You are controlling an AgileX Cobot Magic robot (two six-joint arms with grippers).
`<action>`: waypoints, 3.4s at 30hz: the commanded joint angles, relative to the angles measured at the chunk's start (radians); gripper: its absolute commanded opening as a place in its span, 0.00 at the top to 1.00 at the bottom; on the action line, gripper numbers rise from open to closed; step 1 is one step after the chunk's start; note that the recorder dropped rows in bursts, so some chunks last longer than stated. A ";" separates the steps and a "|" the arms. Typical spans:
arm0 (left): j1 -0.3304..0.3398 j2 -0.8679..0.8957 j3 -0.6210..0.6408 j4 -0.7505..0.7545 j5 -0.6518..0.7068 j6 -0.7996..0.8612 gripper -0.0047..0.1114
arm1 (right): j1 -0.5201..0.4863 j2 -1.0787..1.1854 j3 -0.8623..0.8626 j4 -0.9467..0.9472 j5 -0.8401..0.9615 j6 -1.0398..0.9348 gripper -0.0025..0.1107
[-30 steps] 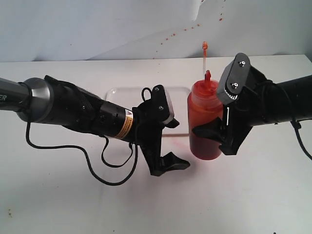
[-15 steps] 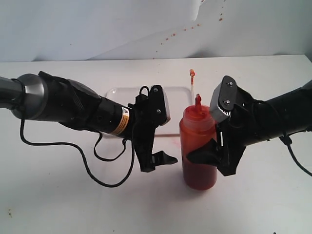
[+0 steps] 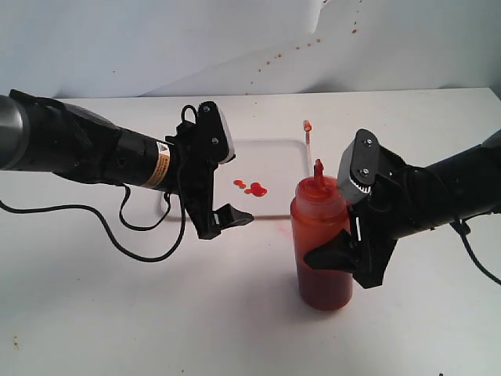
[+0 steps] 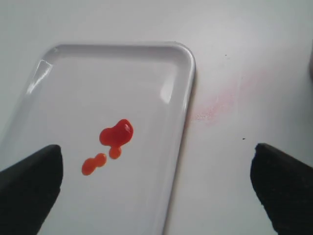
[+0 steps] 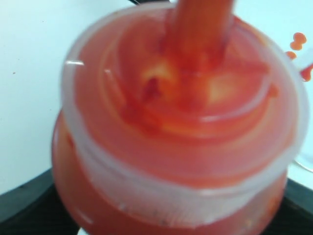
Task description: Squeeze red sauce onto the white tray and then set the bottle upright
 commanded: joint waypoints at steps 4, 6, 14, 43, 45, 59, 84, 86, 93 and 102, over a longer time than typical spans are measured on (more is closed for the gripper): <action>0.000 -0.014 0.005 -0.011 -0.070 -0.013 0.12 | -0.008 -0.002 -0.005 0.032 0.012 -0.022 0.98; 0.000 -0.014 0.005 -0.011 -0.081 -0.011 0.12 | -0.008 -0.002 -0.005 0.056 0.012 -0.040 0.98; 0.000 -0.014 0.005 -0.011 -0.081 -0.011 0.12 | -0.008 -0.002 -0.005 0.077 0.012 -0.052 0.98; 0.000 -0.014 0.005 -0.230 -0.416 0.097 0.12 | -0.008 -0.002 -0.005 0.065 0.071 -0.053 0.28; 0.000 -0.014 0.005 -0.230 -0.416 0.097 0.12 | -0.008 -0.002 -0.005 0.065 0.058 -0.053 0.20; 0.000 -0.014 0.005 -0.230 -0.416 0.097 0.12 | -0.008 -0.007 -0.005 -0.036 0.107 0.005 0.15; 0.000 -0.014 0.005 -0.230 -0.416 0.097 0.12 | -0.008 -0.265 -0.005 0.063 0.015 0.016 0.17; 0.000 -0.014 0.005 -0.229 -0.416 0.097 0.12 | -0.008 -0.265 -0.005 0.141 0.015 0.016 0.17; 0.000 -0.014 0.005 -0.207 -0.412 0.097 0.12 | -0.008 -0.321 -0.011 0.237 -0.034 -0.023 0.20; 0.000 -0.014 0.005 -0.208 -0.405 0.097 0.12 | -0.008 -0.545 -0.011 0.211 -0.139 -0.018 0.50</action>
